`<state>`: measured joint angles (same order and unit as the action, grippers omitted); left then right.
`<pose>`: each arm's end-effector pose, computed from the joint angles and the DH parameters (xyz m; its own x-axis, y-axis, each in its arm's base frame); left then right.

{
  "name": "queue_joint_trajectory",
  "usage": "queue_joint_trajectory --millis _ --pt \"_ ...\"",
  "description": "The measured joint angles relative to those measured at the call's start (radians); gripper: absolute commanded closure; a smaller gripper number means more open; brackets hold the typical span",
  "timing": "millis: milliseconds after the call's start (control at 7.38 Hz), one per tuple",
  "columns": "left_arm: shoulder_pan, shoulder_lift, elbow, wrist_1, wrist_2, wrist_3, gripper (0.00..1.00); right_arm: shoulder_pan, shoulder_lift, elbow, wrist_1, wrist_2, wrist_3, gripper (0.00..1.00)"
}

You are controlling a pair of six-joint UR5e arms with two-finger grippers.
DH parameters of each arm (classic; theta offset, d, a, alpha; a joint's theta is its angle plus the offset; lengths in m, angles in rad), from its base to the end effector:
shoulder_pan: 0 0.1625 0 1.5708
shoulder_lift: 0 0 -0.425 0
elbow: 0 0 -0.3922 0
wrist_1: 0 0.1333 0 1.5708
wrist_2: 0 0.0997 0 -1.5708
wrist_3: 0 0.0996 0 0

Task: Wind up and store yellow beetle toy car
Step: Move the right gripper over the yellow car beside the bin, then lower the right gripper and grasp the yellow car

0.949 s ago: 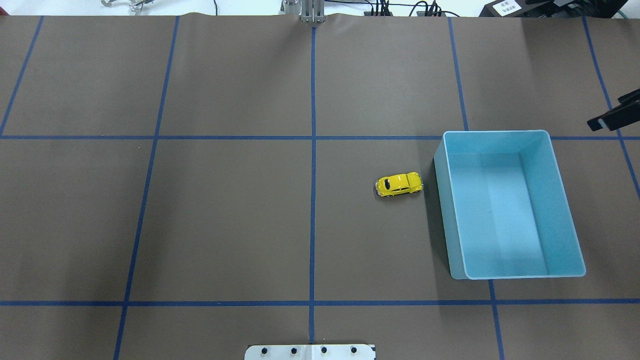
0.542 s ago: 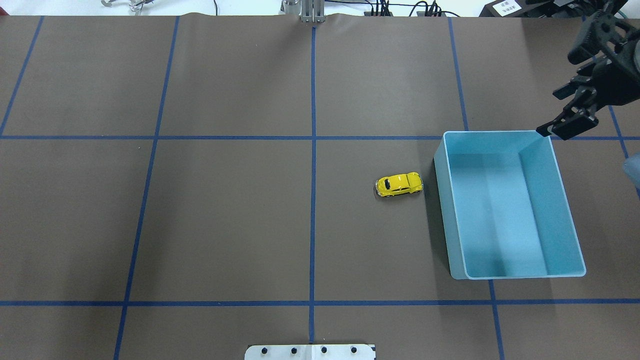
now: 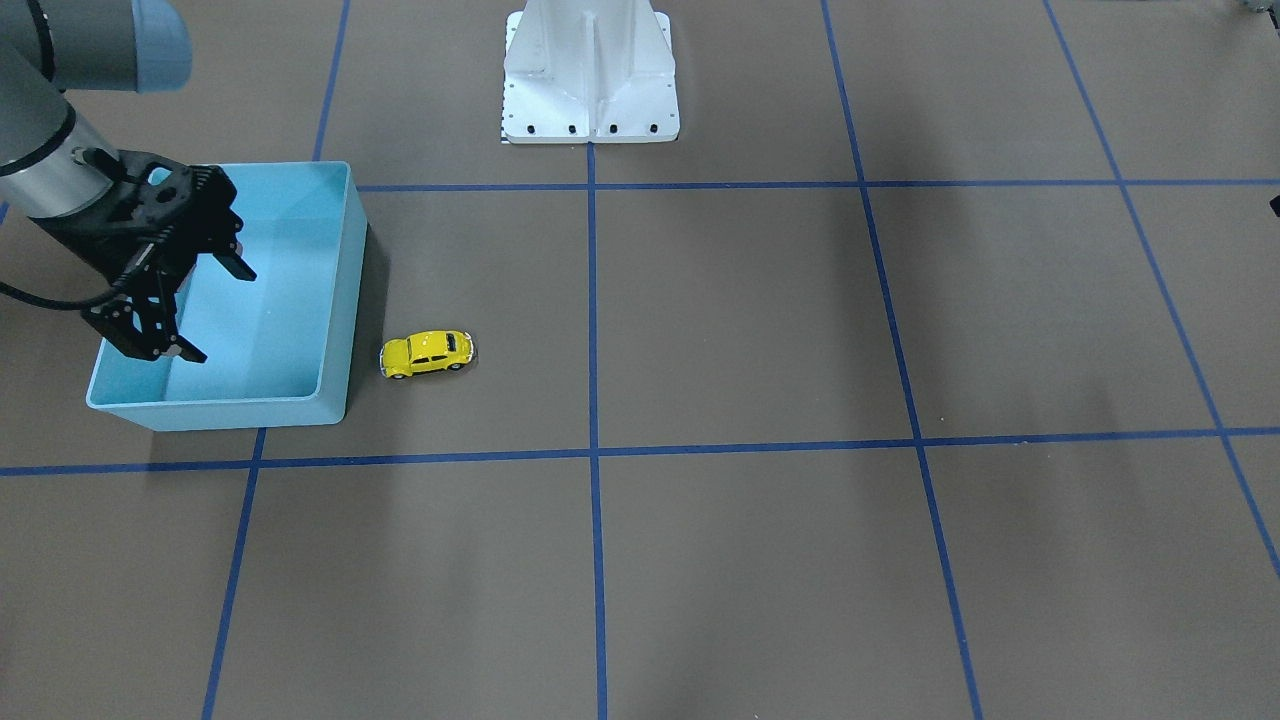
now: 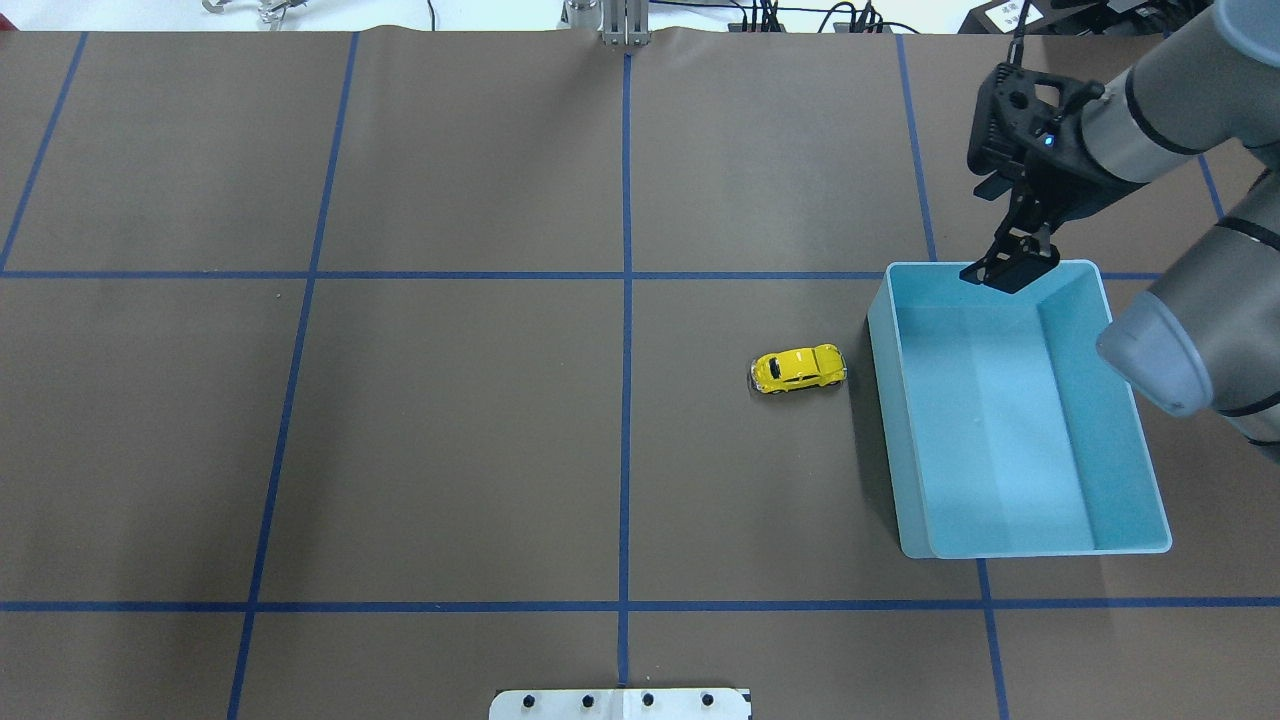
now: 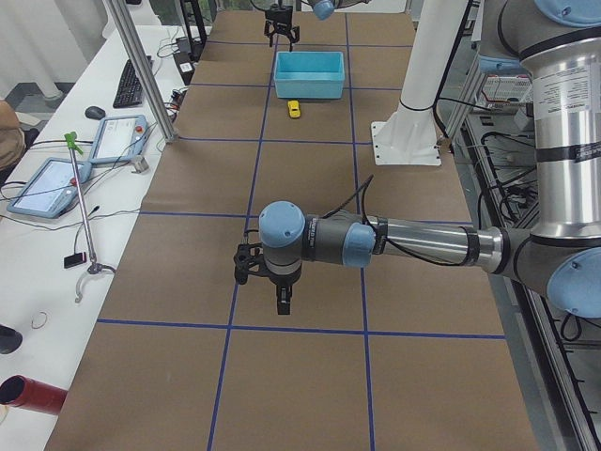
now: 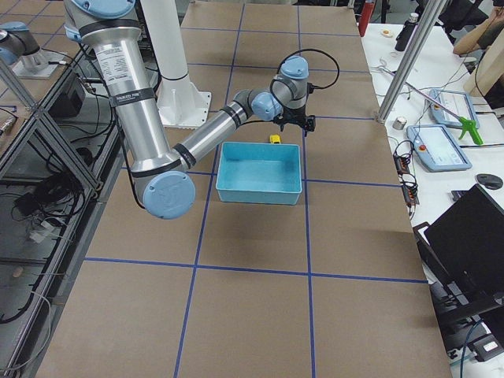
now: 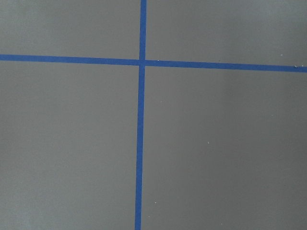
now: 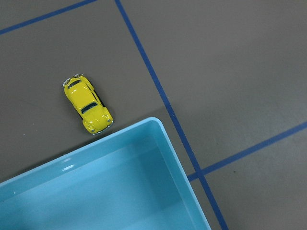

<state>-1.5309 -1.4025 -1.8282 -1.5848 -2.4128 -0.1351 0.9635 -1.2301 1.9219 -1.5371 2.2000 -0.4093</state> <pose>-0.0420 -0.4275 0.6023 0.6617 -0.0315 -0.7491 0.0499 0.9988 0.0020 -0.2651 -0.5124 0.3070 0.2348 -0.9619 0.1399 0.5672 0.2524 0.7839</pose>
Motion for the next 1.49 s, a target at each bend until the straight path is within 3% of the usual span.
queue_joint_trajectory --millis 271,949,1492 --pt "-0.001 0.000 0.012 0.001 0.003 0.001 0.00 -0.085 0.040 -0.008 -0.052 -0.060 -0.028 0.00" --pt "0.001 -0.021 0.051 0.000 0.003 0.003 0.00 -0.338 0.065 -0.037 -0.044 -0.252 -0.037 0.00" --pt "0.002 -0.031 0.070 -0.001 0.003 0.003 0.00 -0.383 0.075 -0.106 0.012 -0.328 -0.103 0.00"
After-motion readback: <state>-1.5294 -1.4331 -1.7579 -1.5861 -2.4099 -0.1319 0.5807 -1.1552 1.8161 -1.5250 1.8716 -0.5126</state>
